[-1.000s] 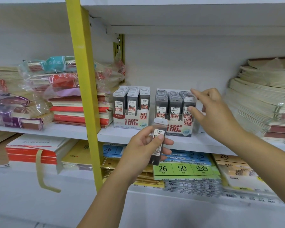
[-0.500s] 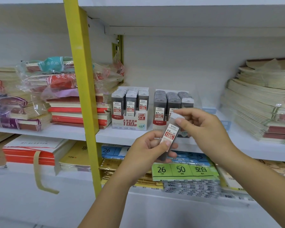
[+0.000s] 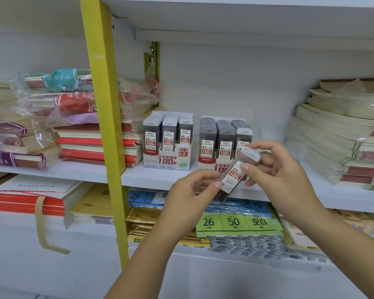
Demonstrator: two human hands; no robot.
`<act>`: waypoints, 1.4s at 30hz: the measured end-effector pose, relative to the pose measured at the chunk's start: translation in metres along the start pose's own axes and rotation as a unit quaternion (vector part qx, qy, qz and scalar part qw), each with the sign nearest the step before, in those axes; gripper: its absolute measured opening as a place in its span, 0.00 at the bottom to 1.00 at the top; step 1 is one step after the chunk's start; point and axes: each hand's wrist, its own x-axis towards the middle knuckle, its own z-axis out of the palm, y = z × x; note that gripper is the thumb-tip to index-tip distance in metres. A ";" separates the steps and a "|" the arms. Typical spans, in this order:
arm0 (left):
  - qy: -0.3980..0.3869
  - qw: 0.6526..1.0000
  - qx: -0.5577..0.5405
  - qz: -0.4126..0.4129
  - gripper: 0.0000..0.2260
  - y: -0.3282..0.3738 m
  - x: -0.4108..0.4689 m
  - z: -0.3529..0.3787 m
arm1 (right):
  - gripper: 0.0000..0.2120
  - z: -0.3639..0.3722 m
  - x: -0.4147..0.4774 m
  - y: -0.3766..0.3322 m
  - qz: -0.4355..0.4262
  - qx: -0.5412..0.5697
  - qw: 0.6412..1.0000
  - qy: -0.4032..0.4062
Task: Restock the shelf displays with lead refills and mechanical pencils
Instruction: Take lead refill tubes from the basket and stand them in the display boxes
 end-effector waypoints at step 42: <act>0.079 0.908 0.386 0.146 0.26 -0.020 0.005 -0.047 | 0.09 0.006 0.099 -0.030 -0.107 -0.426 0.898 0.010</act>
